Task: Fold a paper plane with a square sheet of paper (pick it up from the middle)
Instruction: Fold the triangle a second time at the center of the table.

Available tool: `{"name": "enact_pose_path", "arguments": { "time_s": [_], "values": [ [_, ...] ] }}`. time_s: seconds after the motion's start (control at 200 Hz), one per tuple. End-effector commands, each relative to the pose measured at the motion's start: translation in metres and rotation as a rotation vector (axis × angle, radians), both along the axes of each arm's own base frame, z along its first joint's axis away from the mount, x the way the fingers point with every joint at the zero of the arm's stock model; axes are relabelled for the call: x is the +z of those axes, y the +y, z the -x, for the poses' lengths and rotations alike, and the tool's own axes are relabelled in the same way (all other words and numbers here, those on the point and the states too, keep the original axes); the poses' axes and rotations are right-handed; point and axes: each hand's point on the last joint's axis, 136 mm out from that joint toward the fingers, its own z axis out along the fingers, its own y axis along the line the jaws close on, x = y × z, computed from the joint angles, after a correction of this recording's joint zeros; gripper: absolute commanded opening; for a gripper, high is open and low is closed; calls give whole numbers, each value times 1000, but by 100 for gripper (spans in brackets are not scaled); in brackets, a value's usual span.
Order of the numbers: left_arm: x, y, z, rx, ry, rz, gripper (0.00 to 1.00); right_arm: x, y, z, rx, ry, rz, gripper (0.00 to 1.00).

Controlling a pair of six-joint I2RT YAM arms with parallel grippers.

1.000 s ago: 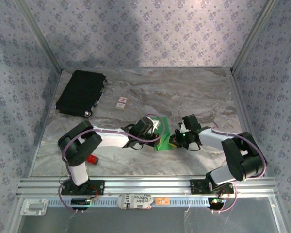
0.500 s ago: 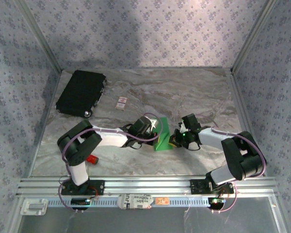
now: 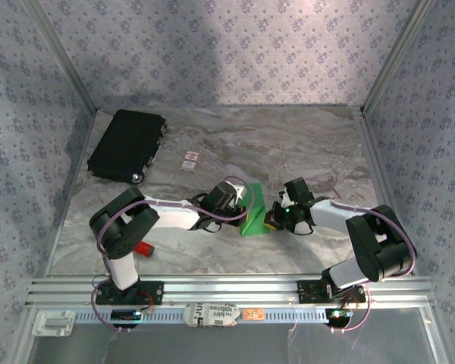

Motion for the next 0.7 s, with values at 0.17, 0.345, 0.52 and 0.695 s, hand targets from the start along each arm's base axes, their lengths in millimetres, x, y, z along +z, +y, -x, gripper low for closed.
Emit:
{"name": "enact_pose_path", "arguments": {
  "time_s": [0.17,0.345,0.52,0.695],
  "values": [
    [-4,7,-4,14,-20,-29,6,-20,-14,10,-3,53,102,0],
    [-7,7,-2,9,-10,-29,6,-21,-13,11,0,54,100,0],
    [-13,8,-1,12,4,-42,6,-18,-11,9,4,42,89,0],
    [-22,12,1,24,27,-53,5,-4,-5,0,8,-11,55,0]
  ]
}}
